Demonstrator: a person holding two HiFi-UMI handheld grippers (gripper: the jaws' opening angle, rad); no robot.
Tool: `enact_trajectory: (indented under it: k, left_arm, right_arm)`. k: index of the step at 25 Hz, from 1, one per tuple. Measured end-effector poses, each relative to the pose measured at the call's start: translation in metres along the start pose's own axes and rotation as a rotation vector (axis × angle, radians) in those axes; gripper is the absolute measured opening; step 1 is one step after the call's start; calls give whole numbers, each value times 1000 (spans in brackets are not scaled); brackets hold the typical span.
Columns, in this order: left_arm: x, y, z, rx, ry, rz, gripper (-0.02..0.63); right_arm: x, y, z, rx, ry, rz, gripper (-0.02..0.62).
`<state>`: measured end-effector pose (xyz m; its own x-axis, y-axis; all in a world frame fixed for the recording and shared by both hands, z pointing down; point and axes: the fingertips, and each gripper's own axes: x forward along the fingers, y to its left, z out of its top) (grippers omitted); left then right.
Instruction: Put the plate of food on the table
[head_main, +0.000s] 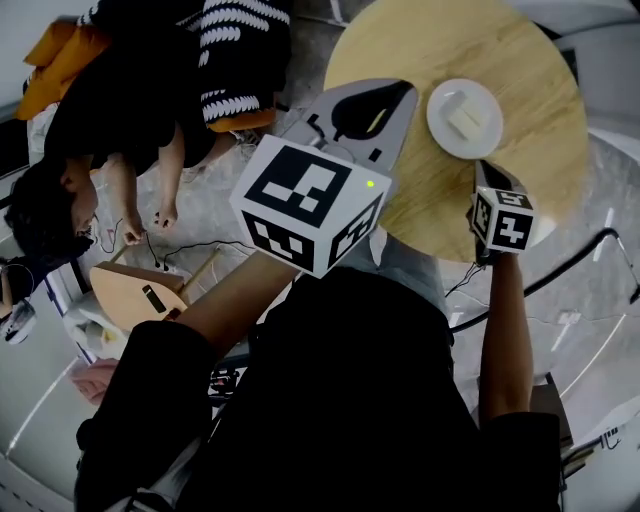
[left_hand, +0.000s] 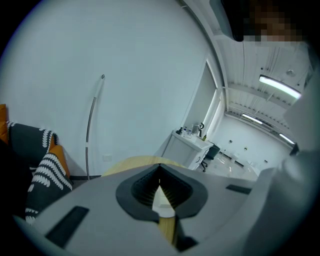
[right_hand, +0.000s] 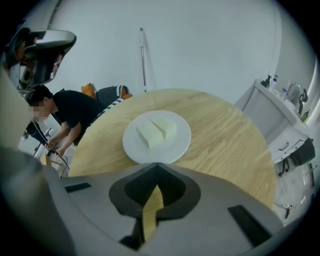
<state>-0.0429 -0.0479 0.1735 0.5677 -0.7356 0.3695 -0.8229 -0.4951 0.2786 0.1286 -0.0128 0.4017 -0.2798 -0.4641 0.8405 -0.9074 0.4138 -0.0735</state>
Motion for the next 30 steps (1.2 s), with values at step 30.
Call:
enact_trajectory:
  k: [30]
  left_arm:
    - [-45,-83,90,155,-199,-133,6]
  right_arm:
    - [-232,74,168,-108,-647,-7,8]
